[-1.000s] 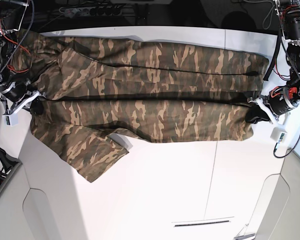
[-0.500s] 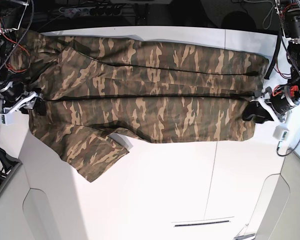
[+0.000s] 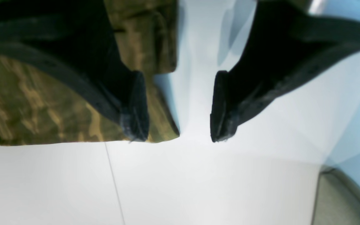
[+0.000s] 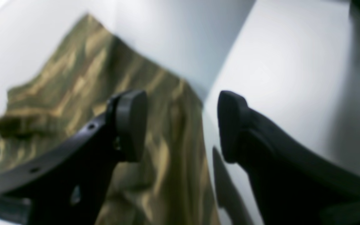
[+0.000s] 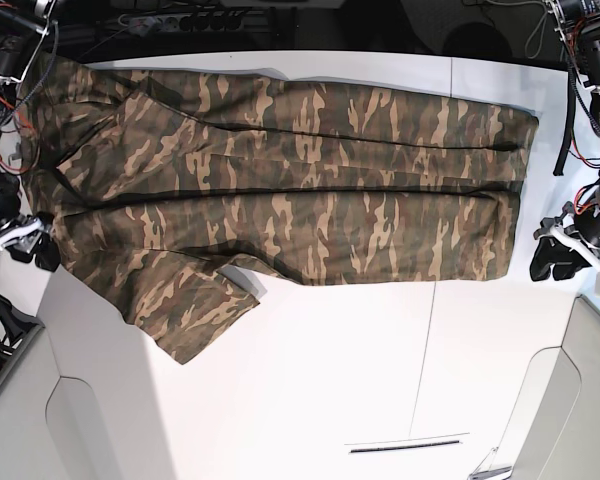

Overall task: Fold the T-shirt properly
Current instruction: 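Lift and fold the grasped middle toward the collar edge, then grasp the hem corners of the shirt with both grippers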

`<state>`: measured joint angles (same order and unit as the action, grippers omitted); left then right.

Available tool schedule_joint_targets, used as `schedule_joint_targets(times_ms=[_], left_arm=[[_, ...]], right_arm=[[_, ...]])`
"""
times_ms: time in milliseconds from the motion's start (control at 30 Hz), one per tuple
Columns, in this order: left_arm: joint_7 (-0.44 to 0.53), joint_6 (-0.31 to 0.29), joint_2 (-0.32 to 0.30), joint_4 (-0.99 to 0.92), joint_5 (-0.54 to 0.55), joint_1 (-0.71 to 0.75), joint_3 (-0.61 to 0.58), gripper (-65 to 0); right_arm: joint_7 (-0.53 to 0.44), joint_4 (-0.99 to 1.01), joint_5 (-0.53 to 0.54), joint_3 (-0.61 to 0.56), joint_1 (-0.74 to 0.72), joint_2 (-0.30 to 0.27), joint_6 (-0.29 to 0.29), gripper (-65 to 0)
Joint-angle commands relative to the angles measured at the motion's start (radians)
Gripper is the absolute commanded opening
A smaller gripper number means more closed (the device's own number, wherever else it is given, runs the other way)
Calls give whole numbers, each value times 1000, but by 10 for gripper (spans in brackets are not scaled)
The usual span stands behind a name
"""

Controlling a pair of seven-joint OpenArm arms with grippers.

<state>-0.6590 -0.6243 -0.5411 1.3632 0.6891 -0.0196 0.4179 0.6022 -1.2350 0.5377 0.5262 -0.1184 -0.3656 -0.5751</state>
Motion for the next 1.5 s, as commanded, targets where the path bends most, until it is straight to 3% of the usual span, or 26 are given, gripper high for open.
schedule_joint_targets(times_ms=[0, 300, 433, 733, 1200, 1300, 1367, 1467], left_arm=[[28, 5, -23, 9, 13, -19, -1, -300], [27, 5, -14, 7, 6, -20, -13, -300], [-1, 11, 19, -11, 6, -55, -13, -300], [-2, 30, 28, -209, -64, -176, -116, -300], [-14, 24, 35, -357, -80, -227, -138, -300], [-39, -10, 55, -357, -80, -227, -138, -300], [-49, -9, 69, -357, -80, -227, -138, -313], [-49, -9, 79, -357, -80, -227, -138, -386]], right_arm=[[-26, -16, 15, 6, -32, -19, -4, -294], [-27, -13, -18, 2, -98, 3, 3, -294], [-39, -10, -25, 2, -107, 3, 3, -294], [-64, 120, -45, 2, -182, 2, 3, -294], [-258, 495, -202, 2, -339, 3, 2, -294], [-295, 547, -209, 2, -344, 3, 1, -293], [-299, 564, -209, 2, -344, 4, 0, -293], [-298, 572, -209, 2, -346, 13, -16, -293]])
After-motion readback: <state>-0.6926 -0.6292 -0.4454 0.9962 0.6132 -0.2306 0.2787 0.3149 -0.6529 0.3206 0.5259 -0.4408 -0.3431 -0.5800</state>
